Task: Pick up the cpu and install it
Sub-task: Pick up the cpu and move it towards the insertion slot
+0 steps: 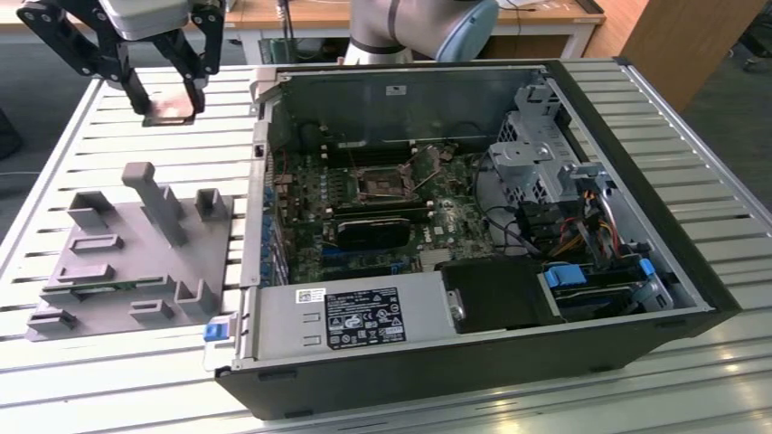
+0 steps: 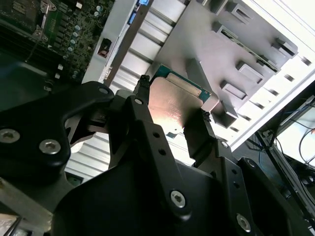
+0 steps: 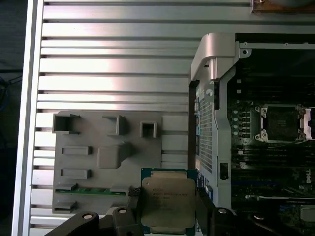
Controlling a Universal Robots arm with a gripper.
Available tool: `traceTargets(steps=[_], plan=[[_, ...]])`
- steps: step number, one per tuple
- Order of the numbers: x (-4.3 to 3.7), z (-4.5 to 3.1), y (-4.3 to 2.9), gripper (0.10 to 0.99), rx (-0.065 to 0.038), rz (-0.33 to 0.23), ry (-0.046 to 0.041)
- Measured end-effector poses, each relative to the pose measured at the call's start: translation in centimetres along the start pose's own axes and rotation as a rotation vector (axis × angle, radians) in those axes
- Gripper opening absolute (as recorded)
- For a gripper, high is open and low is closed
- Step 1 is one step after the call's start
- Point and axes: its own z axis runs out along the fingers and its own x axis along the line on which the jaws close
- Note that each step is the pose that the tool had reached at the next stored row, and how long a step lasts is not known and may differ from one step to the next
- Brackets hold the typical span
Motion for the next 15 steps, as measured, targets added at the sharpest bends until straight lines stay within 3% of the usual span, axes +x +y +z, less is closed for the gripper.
traceTargets(steps=[15], plan=[[-1.39,-0.04,0.02,0.533,0.000,0.000,0.0000]])
